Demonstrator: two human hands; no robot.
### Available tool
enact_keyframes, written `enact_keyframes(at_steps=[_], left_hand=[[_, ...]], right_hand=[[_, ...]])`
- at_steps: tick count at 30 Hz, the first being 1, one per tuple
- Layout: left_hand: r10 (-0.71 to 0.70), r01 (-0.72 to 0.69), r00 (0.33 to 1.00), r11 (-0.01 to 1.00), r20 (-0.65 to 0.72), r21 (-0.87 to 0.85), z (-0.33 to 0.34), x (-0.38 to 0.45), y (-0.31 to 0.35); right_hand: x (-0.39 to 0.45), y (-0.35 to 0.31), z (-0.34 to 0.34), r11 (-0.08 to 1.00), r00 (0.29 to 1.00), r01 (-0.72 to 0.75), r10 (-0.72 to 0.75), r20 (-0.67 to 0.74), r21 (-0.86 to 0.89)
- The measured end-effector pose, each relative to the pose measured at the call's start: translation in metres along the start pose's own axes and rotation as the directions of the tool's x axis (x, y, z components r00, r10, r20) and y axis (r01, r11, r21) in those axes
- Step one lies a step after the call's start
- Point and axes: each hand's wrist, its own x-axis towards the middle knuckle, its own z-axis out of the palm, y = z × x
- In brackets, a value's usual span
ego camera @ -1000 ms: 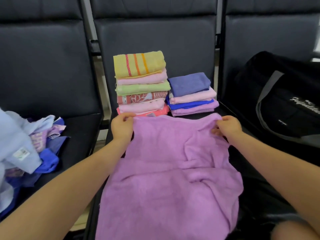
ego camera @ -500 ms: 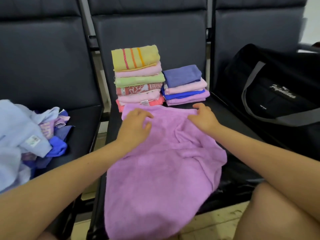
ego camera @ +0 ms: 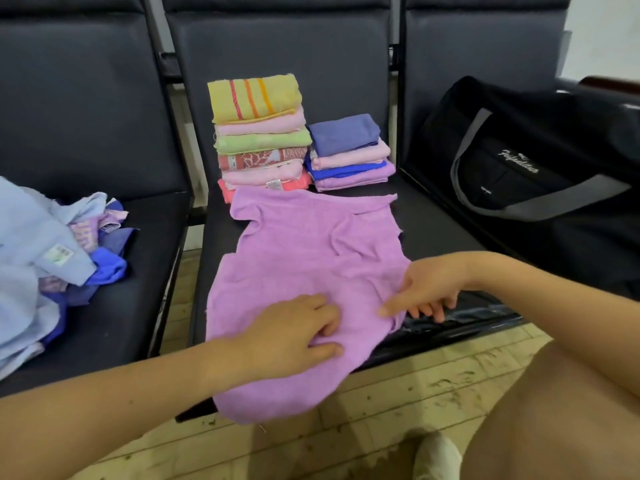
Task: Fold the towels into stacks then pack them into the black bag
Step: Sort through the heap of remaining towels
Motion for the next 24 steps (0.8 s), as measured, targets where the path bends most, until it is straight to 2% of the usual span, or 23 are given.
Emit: enact_keyframes(at_steps=[1,3,5,6,7,8,9,11,13,15,18,19,20,21,22,23,24], left_hand=[[0.021,-0.020,1.000,0.998,0.006,-0.064,0.002,0.001,-0.004],[0.014,-0.017,1.000,0.978,-0.015,-0.207,0.002,0.002,-0.009],[-0.077,0.054,0.996,0.931,-0.050,-0.361,0.000,0.002,-0.015],[-0.145,0.107,0.988,0.897,-0.056,-0.429,-0.003,0.002,-0.019],[-0.223,0.165,0.973,0.858,-0.062,-0.487,-0.007,0.002,-0.022],[-0.310,0.224,0.948,0.807,-0.070,-0.546,-0.011,0.003,-0.026],[-0.402,0.276,0.912,0.742,-0.077,-0.611,-0.016,0.003,-0.030],[-0.559,0.335,0.826,0.586,-0.069,-0.738,-0.025,0.003,-0.037],[-0.632,0.334,0.773,0.485,-0.059,-0.808,-0.031,0.001,-0.043],[-0.637,0.310,0.769,0.436,-0.046,-0.845,-0.036,-0.002,-0.045],[-0.618,0.244,0.785,0.363,-0.036,-0.899,-0.040,-0.003,-0.044],[-0.615,0.247,0.787,0.378,-0.042,-0.892,-0.040,-0.003,-0.045],[-0.607,0.272,0.792,0.438,-0.059,-0.857,-0.039,-0.003,-0.047],[-0.588,0.309,0.805,0.531,-0.080,-0.789,-0.037,-0.002,-0.051],[-0.560,0.351,0.824,0.628,-0.090,-0.694,-0.032,-0.002,-0.055],[-0.531,0.392,0.843,0.713,-0.083,-0.581,-0.028,-0.003,-0.059],[-0.508,0.420,0.858,0.782,-0.080,-0.460,-0.022,-0.004,-0.062]], right_hand=[[0.001,0.002,0.004,0.999,0.999,0.030,-0.030,-0.023,0.017],[0.007,0.001,0.011,0.988,0.980,0.135,-0.122,-0.157,0.075],[0.016,-0.005,0.014,0.953,0.939,0.245,-0.188,-0.287,0.177],[0.022,-0.008,0.015,0.911,0.924,0.292,-0.191,-0.331,0.291],[0.027,-0.011,0.014,0.828,0.915,0.339,-0.180,-0.362,0.446],[0.031,-0.014,0.012,0.690,0.909,0.382,-0.163,-0.382,0.614],[0.035,-0.015,0.009,0.496,0.908,0.411,-0.145,-0.394,0.765],[0.038,-0.019,0.001,0.124,0.902,0.430,-0.074,-0.424,0.894],[0.039,-0.022,-0.007,-0.068,0.893,0.449,-0.002,-0.450,0.891],[0.036,-0.023,-0.016,-0.141,0.897,0.440,0.010,-0.443,0.887],[0.029,-0.018,-0.030,-0.086,0.949,0.310,-0.031,-0.313,0.947],[0.027,-0.014,-0.033,-0.031,0.967,0.250,-0.035,-0.251,0.968],[0.026,-0.011,-0.034,0.041,0.980,0.199,-0.022,-0.198,0.979],[0.027,-0.008,-0.034,0.171,0.984,0.170,0.022,-0.176,0.971],[0.030,-0.003,-0.031,0.380,0.976,0.147,0.092,-0.195,0.913],[0.035,0.002,-0.027,0.616,0.956,0.103,0.155,-0.249,0.781],[0.040,0.006,-0.023,0.799,0.933,0.050,0.177,-0.313,0.600]])
